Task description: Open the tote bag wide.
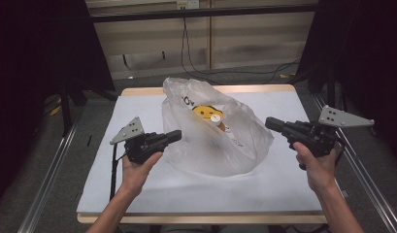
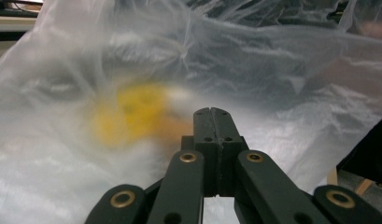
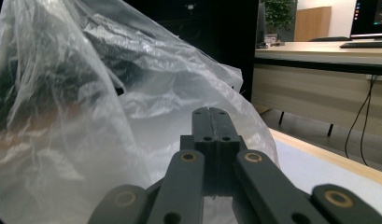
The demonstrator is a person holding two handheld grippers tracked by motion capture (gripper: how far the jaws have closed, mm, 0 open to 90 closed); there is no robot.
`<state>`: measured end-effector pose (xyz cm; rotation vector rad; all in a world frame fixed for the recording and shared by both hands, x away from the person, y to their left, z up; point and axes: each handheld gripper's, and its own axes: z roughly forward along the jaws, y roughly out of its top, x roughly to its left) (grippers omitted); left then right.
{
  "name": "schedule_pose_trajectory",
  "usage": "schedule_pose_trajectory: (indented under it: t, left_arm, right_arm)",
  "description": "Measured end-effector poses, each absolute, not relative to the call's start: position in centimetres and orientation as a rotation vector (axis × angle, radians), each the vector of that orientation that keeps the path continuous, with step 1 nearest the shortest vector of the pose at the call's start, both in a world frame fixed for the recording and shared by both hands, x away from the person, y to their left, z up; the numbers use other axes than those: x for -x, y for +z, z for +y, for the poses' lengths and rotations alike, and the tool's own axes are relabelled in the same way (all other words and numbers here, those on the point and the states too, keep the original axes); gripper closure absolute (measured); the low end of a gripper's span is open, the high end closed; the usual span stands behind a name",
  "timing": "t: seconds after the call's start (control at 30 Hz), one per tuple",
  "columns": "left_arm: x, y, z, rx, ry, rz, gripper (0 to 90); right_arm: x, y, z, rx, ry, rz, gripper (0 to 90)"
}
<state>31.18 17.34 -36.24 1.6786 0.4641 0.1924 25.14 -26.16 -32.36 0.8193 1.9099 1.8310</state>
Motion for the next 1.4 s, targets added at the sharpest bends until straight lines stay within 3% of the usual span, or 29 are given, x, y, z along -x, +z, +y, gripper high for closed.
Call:
schedule_pose_trajectory:
  t: [0.5, 1.03, 1.4]
  left_arm:
    - [-34.2, -29.8, 13.0, -1.647, 0.212, 0.353, 90.0]
    - [-37.6, -33.8, 11.0, -1.731, 0.167, 0.434, 90.0]
    - [-39.3, -39.9, 10.3, -1.849, 0.098, 0.524, 90.0]
  right_arm:
    - [-28.5, -29.9, -22.1, -0.717, 1.854, 2.004, 90.0]
    - [-31.1, -33.9, -20.6, -0.795, 1.815, 2.091, 90.0]
    - [-32.3, -37.9, -20.8, -0.882, 1.776, 2.143, 90.0]
